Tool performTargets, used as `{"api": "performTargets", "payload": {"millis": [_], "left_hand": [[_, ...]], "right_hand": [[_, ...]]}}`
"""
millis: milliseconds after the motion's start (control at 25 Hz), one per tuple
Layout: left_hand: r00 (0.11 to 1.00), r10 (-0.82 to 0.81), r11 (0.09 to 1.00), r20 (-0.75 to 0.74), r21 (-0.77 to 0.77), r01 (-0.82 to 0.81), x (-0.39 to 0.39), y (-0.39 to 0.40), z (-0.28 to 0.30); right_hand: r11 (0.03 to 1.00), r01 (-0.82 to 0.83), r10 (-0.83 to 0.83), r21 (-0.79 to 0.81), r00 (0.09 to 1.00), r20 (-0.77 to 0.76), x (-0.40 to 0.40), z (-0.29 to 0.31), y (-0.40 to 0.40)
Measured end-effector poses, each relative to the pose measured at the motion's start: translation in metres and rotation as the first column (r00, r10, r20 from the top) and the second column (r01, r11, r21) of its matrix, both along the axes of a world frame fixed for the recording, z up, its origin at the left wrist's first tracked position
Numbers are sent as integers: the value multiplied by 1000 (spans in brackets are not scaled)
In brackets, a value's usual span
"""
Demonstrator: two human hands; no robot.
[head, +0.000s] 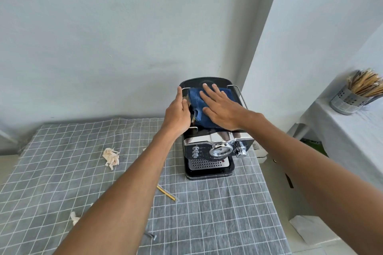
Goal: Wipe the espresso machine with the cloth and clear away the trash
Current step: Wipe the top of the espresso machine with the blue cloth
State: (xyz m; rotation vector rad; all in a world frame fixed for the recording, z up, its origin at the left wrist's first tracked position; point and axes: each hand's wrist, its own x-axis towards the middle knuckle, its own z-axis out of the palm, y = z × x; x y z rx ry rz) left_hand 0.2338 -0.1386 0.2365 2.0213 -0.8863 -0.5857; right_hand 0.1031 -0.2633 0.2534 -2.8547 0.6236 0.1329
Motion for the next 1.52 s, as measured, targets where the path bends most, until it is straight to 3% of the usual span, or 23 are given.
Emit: {"api": "performTargets", "payload": {"millis": [160,360,600,760,920,1120,1320,1520], "left_hand": [[1000,13,1000,-5,-5,-13,2,1,-1],[999,43,999,-18,-2,-43,2,1,-4],[1000,-8,999,16,-31,8,13,-4,-5],[992,-79,997,98,16,77,30,-12,-1],[980,-169,978,109,144,153,44,-20,6],[958,-235,968,166,134,214,53,-28,4],[972,-203,972,115,145,186,54,-28,-1],[969,-206,970,136,155,185,54,-28,-3]], "right_hand": [[994,107,-108,17,994,33,20,2,7],[999,-51,50,19,999,20,-21,-9,3],[987,147,-151,72,987,50,5,6,-1],[1000,-12,11,10,998,58,-9,-4,15],[991,-94,88,93,994,60,-29,2,7],[993,110,-112,33,993,45,14,7,1],[996,85,-82,-27,991,106,6,-10,18],[964,265,-262,-14,959,103,46,-5,1]]}}
